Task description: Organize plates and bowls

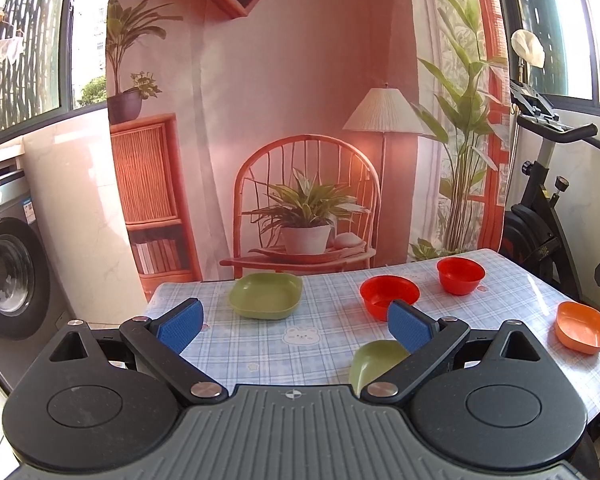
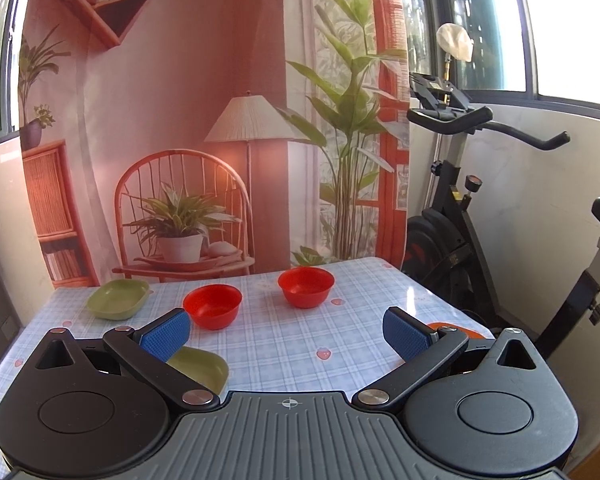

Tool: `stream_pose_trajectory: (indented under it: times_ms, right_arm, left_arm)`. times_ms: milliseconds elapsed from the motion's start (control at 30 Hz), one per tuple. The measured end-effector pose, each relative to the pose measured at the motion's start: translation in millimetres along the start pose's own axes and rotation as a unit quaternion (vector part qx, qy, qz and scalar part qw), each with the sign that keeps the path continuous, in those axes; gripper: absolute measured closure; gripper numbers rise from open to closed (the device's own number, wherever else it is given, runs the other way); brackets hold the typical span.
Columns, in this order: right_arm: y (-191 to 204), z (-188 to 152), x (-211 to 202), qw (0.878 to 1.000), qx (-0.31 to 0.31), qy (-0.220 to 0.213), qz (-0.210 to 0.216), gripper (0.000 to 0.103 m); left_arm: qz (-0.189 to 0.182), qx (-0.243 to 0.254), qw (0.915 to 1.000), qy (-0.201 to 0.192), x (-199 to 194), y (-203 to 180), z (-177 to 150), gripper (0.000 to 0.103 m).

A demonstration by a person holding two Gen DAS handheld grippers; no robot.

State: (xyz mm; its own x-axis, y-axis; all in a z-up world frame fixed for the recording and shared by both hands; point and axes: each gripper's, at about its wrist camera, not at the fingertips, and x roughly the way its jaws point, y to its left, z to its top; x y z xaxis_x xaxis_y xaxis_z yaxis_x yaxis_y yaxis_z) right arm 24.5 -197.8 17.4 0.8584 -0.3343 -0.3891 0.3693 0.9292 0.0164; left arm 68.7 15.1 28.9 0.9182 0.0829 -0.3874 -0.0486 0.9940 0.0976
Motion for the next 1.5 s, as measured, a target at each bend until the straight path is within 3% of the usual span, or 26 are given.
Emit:
stream_pose_trajectory:
  times_ms: [200, 467, 600, 900, 1100, 1267, 1500]
  right_arm:
    - [6, 20, 34, 1.0, -0.002, -0.003, 0.027, 0.001]
    - [36, 31, 74, 0.999, -0.014, 0.003, 0.043, 0.001]
    - [42, 27, 90, 0.999, -0.001, 0.015, 0.046, 0.002]
    - [43, 13, 122, 0.997, 0.018, 0.046, 0.055, 0.008]
    - [48, 13, 138, 0.996, 0.038, 0.059, 0.063, 0.008]
    - [78, 6, 155, 0.996, 0.033, 0.079, 0.031, 0.008]
    - [125, 10, 186, 0.994, 0.043, 0.094, 0.035, 0.012]
  left_arm:
    - [0.008, 0.02, 0.9998, -0.006, 25, 6, 16, 0.004]
    - [-0.026, 0.014, 0.9994, 0.016, 62, 25, 27, 0.009]
    - [-0.042, -0.003, 0.9985, 0.035, 81, 37, 29, 0.011]
    - [-0.033, 0.011, 0.9983, 0.048, 116, 49, 31, 0.011]
    - [-0.035, 0.016, 0.9988, 0.031, 130, 60, 50, 0.011]
    - [-0.053, 0.041, 0.9976, 0.014, 148, 72, 65, 0.011]
    - [-0.109, 0.077, 0.9909, 0.02, 189, 91, 72, 0.013]
